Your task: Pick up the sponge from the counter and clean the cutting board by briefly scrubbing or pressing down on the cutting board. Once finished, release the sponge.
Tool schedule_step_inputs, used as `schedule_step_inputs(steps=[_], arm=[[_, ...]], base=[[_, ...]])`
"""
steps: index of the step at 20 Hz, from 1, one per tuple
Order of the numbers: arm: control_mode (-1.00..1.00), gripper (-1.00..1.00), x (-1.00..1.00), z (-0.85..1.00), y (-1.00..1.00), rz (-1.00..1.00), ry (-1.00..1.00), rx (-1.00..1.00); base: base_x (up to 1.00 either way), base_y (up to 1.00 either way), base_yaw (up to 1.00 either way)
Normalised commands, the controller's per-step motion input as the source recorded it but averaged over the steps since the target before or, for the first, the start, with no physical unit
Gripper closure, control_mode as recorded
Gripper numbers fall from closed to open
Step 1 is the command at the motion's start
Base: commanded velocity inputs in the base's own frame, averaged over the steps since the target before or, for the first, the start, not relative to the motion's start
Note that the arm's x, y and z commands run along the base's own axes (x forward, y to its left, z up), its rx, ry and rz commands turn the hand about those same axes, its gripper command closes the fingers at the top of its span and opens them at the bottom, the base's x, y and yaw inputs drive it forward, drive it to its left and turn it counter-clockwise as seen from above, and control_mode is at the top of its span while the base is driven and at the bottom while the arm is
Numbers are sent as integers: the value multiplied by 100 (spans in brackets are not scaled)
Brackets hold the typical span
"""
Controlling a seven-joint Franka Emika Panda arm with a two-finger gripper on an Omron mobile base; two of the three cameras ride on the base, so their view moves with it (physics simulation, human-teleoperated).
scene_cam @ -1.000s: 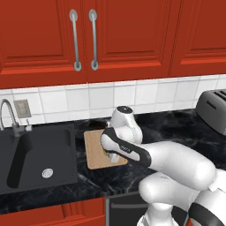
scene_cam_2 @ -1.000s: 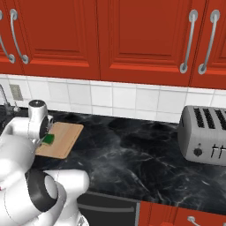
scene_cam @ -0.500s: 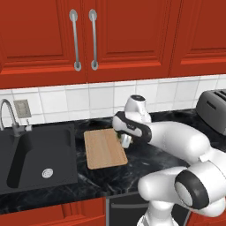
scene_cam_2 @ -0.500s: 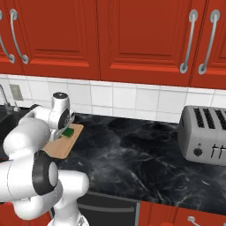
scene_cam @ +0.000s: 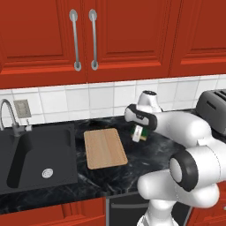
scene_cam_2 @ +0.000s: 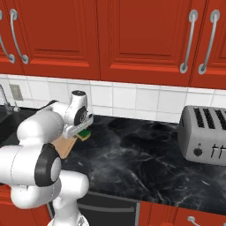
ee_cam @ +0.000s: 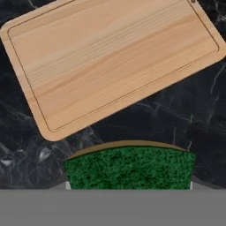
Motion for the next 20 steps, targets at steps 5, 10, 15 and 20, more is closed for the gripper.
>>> schedule_step_inputs(steps=[5,10,15,20], arm=[[-100,100,-1,-33,-53,-19,10,0],[-100,100,-1,-41,-39,-12,10,0],[-100,-100,0,-50,-17,-10,14,0],[-100,-100,0,-20,-17,-7,4,0]], base=[[0,0,0],[0,0,0],[0,0,0],[0,0,0]])
